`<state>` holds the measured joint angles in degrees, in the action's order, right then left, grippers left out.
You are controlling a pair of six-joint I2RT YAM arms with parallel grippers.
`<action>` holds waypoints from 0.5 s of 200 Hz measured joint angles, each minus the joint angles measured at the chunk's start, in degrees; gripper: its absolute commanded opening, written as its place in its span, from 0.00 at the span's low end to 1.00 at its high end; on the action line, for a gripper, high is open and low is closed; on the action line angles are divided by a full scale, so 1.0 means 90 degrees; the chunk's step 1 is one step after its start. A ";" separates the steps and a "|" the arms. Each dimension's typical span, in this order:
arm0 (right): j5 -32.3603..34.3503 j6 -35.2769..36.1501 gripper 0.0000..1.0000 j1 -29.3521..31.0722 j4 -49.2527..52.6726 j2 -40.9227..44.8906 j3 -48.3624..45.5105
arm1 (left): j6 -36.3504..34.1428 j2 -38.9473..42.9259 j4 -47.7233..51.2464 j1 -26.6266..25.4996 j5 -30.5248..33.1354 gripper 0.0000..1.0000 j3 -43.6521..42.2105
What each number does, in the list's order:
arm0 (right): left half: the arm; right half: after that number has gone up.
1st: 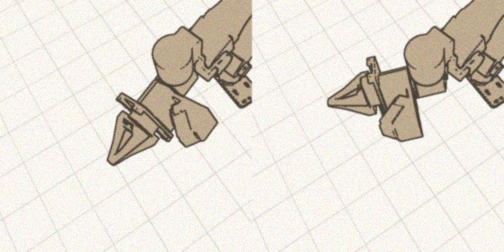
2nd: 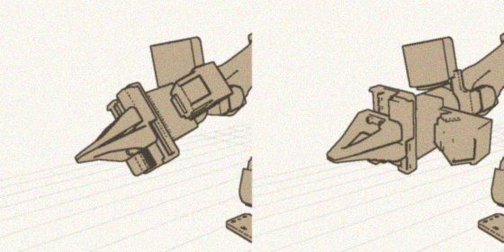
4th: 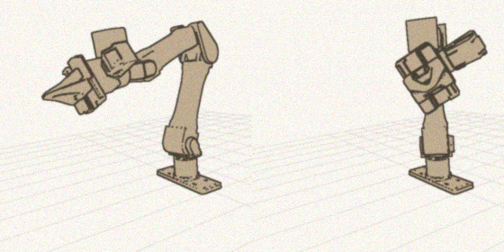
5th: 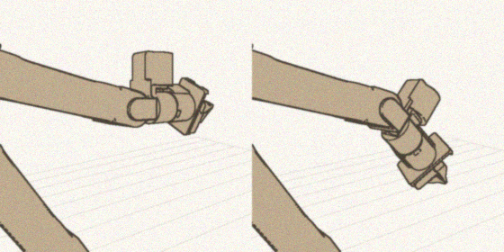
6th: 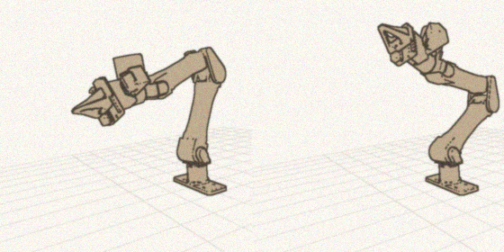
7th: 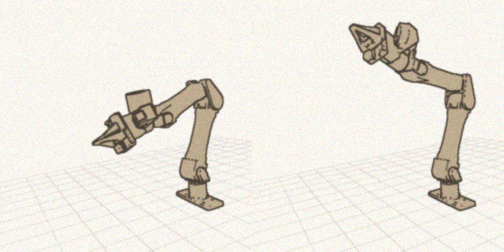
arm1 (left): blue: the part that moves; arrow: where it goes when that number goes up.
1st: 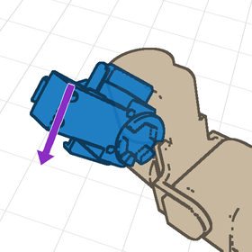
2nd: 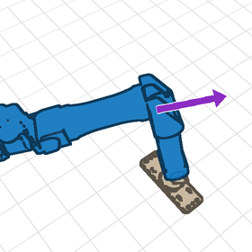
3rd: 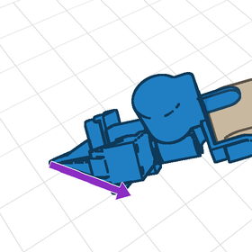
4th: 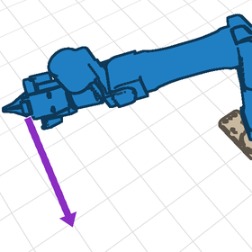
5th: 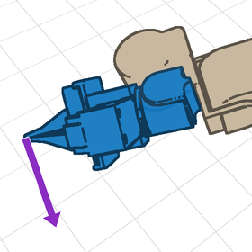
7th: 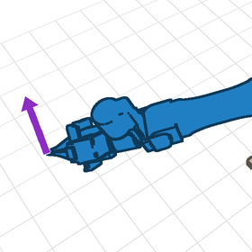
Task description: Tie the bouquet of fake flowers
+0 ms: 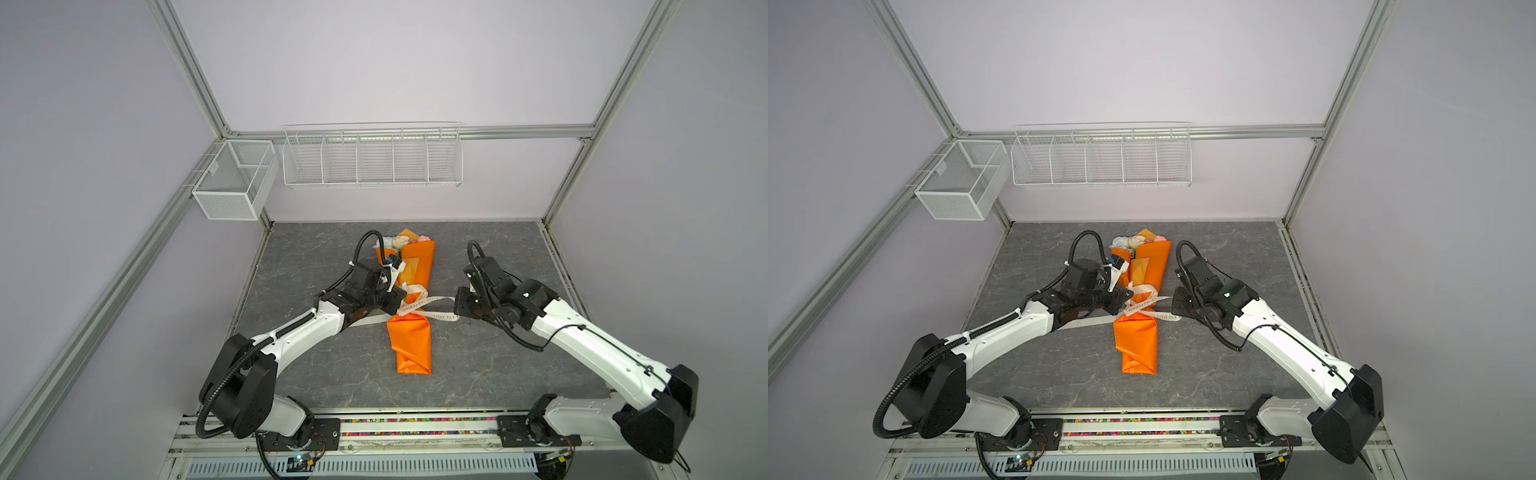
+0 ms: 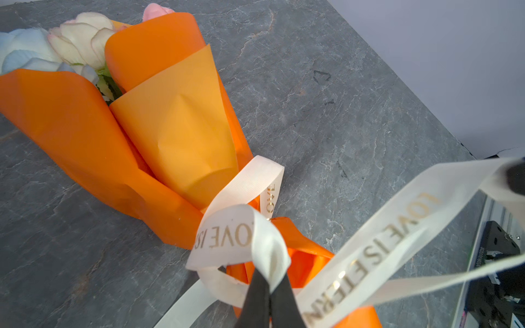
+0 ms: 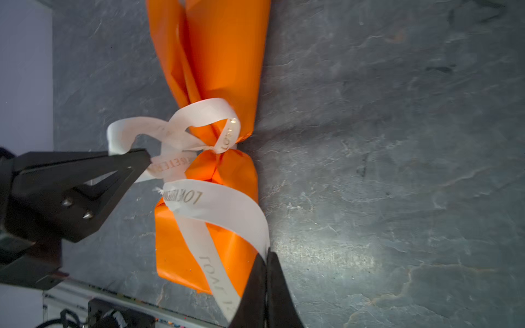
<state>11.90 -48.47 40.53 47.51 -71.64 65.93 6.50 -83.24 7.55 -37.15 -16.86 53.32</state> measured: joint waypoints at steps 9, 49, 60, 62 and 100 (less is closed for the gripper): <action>0.0333 -0.0345 0.07 0.0002 0.0151 0.0143 -0.0197 | 0.0027 0.0000 -0.0007 0.0000 0.0019 0.00 0.0000; 0.1338 -0.1209 0.10 0.0000 0.0595 0.0763 -0.0792 | 0.0041 0.0000 -0.0022 0.0000 0.0044 0.00 -0.0015; 0.1535 -0.1331 0.15 -0.0015 0.0704 0.0804 -0.0792 | 0.0041 0.0000 -0.0022 0.0000 0.0044 0.00 -0.0017; 0.1564 -0.1370 0.16 -0.0019 0.0729 0.0804 -0.0792 | 0.0041 0.0000 -0.0022 0.0000 0.0044 0.00 -0.0017; 0.1812 -0.1535 0.20 -0.0248 0.1132 0.0583 -0.0840 | 0.0041 0.0000 -0.0022 0.0000 0.0039 0.00 -0.0027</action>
<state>28.21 -62.28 38.30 57.69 -66.39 58.37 6.87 -83.24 7.35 -37.15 -16.51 53.08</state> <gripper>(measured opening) 0.208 0.048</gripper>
